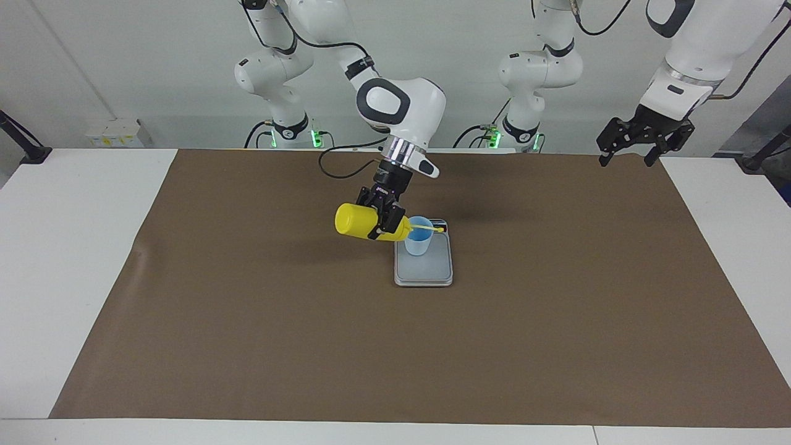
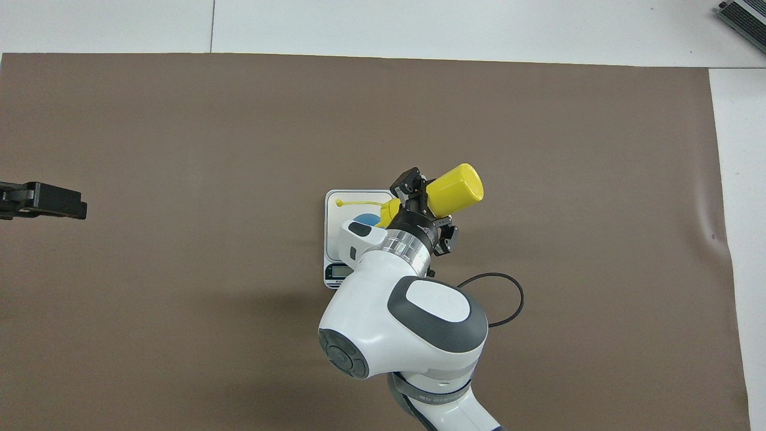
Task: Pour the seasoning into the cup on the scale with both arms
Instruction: 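Hold the tilted bottle nozzle-down over the blue cup with the right gripper, then turn the bottle upright and carry it back with the right gripper, then lower the yellow bottle onto the table with the right gripper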
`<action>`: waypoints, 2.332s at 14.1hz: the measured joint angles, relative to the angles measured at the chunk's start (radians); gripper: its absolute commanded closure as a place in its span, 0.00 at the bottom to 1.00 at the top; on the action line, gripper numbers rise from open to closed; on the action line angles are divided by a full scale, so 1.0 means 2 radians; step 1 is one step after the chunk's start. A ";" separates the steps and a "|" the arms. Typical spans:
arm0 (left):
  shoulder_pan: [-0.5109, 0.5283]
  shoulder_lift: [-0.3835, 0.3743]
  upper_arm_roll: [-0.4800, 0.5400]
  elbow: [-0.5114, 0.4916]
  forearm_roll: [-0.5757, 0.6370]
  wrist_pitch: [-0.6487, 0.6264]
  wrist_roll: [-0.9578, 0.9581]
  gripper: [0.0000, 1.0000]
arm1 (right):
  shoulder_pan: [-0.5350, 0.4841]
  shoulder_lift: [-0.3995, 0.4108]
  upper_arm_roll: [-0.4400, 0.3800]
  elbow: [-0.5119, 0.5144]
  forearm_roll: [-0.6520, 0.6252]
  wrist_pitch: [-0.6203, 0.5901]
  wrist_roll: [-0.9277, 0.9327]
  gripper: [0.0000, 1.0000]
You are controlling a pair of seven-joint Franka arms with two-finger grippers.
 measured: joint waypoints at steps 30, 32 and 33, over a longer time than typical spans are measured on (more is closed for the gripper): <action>0.000 0.000 0.000 0.000 0.000 0.000 0.000 0.00 | -0.350 -0.137 -0.008 -0.073 0.849 0.035 -0.487 1.00; 0.000 0.000 0.000 0.000 0.000 0.000 0.000 0.00 | -0.386 -0.137 -0.008 -0.094 0.915 0.023 -0.540 1.00; 0.000 0.000 0.000 0.000 0.000 0.000 0.000 0.00 | -0.401 -0.137 -0.008 -0.100 0.940 0.008 -0.555 1.00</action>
